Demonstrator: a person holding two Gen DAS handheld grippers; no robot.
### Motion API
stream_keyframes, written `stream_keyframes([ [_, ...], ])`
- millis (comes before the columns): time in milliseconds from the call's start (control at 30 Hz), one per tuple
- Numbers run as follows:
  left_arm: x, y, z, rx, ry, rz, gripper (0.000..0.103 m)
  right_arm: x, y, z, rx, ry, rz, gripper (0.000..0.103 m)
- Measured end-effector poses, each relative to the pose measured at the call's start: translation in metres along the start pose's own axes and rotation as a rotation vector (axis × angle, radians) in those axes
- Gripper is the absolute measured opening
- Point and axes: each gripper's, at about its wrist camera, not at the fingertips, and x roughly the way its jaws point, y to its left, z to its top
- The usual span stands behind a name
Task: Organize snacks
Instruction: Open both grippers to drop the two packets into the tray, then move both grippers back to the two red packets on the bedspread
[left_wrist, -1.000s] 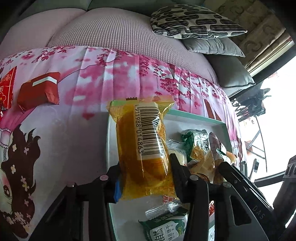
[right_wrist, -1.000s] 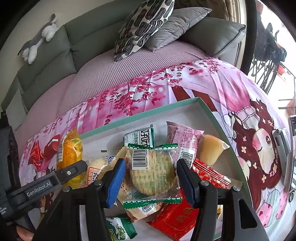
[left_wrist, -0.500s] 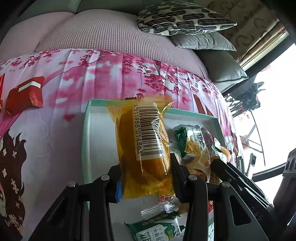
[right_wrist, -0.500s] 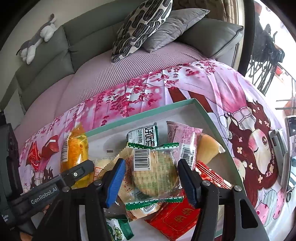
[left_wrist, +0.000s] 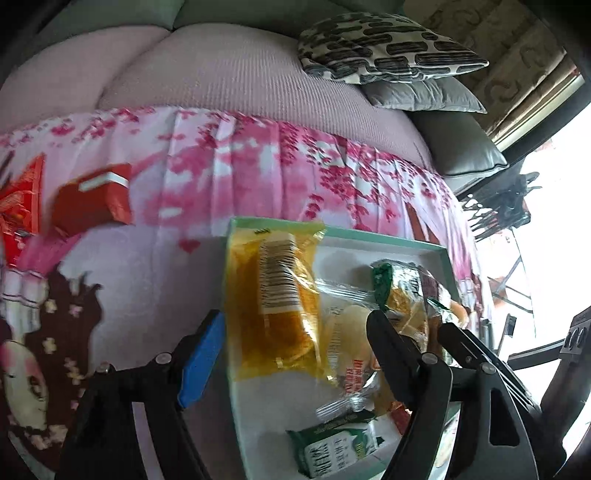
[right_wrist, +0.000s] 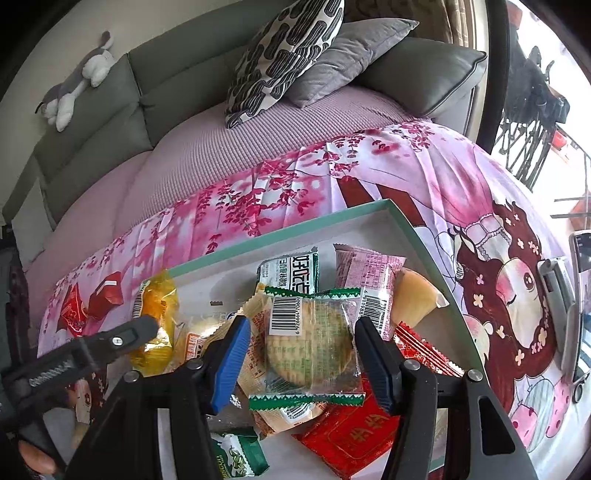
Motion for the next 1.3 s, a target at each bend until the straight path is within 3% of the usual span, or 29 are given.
stream_keyframes([
  [167, -0.015, 0.01, 0.002, -0.018, -0.037, 0.105, 0.079, 0.001, 0.001, -0.001, -0.008, 0.006, -0.007, 0.062],
  [267, -0.02, 0.018, 0.001, -0.026, -0.051, 0.205, 0.086, 0.002, 0.002, -0.002, -0.015, 0.009, -0.009, 0.064],
  [367, -0.02, 0.025, -0.001, -0.023, -0.069, 0.301, 0.093, 0.002, 0.003, -0.002, -0.029, 0.003, -0.008, 0.069],
  [433, -0.02, 0.031, -0.003, -0.02, -0.072, 0.356, 0.094, 0.001, 0.005, -0.003, -0.036, -0.008, 0.001, 0.079],
  [600, -0.022, 0.036, -0.003, -0.031, -0.086, 0.395, 0.094, -0.001, 0.01, -0.002, -0.054, -0.024, 0.01, 0.084],
  [700, -0.024, 0.035, -0.004, -0.023, -0.091, 0.408, 0.094, -0.001, 0.012, -0.003, -0.062, -0.032, 0.016, 0.1],
  [733, -0.025, 0.035, -0.005, -0.021, -0.093, 0.409, 0.094, -0.002, 0.013, -0.003, -0.065, -0.039, 0.017, 0.101],
  [1167, -0.035, 0.034, -0.007, -0.033, -0.117, 0.47, 0.094, -0.01, 0.028, -0.004, -0.1, -0.074, 0.035, 0.103],
  [1300, -0.046, 0.046, -0.009, -0.045, -0.125, 0.533, 0.094, -0.014, 0.047, -0.008, -0.144, -0.084, 0.064, 0.103],
])
